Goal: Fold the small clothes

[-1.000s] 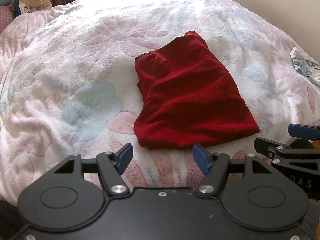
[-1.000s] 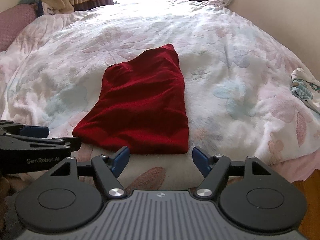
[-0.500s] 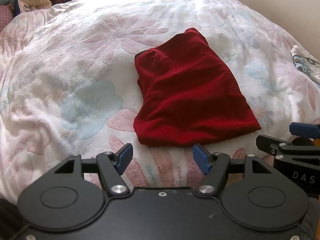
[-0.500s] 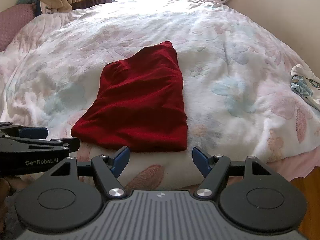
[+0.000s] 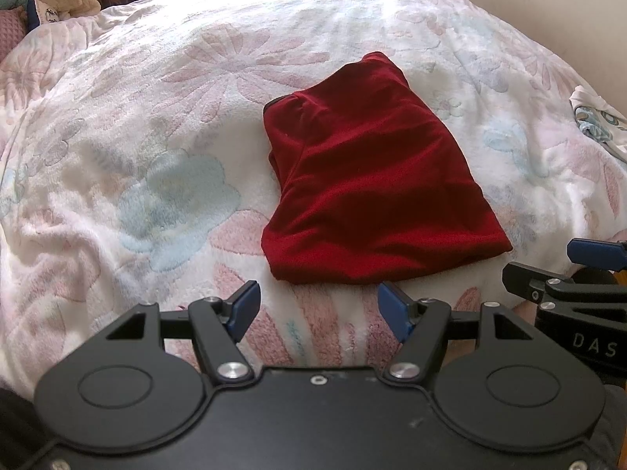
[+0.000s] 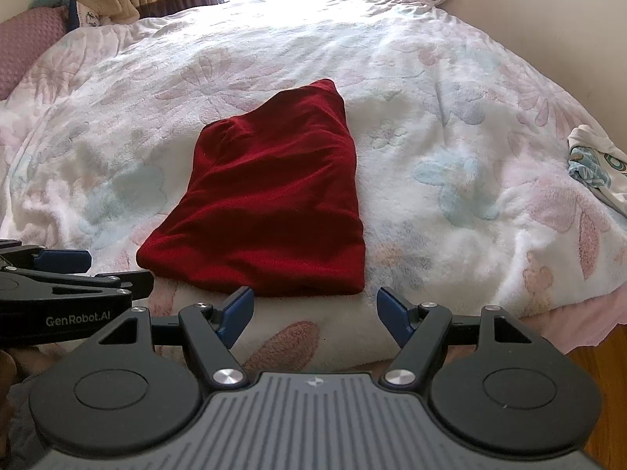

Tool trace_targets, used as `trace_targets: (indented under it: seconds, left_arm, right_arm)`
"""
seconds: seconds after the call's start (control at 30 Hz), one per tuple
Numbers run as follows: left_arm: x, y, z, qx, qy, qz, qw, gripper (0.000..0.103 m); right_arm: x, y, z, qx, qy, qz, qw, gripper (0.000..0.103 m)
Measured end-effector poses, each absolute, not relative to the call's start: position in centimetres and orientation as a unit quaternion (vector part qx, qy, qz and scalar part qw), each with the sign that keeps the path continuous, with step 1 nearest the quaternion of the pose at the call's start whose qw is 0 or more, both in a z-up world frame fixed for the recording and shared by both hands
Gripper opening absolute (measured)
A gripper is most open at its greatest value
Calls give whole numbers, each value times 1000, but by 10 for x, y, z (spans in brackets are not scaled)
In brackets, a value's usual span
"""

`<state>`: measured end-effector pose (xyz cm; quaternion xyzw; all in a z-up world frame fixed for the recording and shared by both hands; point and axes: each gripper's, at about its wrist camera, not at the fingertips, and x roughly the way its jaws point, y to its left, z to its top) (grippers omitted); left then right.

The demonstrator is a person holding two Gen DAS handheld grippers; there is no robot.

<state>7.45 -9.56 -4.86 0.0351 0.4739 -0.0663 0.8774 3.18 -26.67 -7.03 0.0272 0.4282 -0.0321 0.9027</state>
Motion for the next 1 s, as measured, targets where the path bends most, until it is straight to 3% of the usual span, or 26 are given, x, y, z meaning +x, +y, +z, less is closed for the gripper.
trace_targets:
  seconds: [1.0]
  left_arm:
    - [71, -96, -48, 42, 472, -69, 878, 68]
  right_arm:
    - [32, -266, -70, 27, 429, -32, 902, 84]
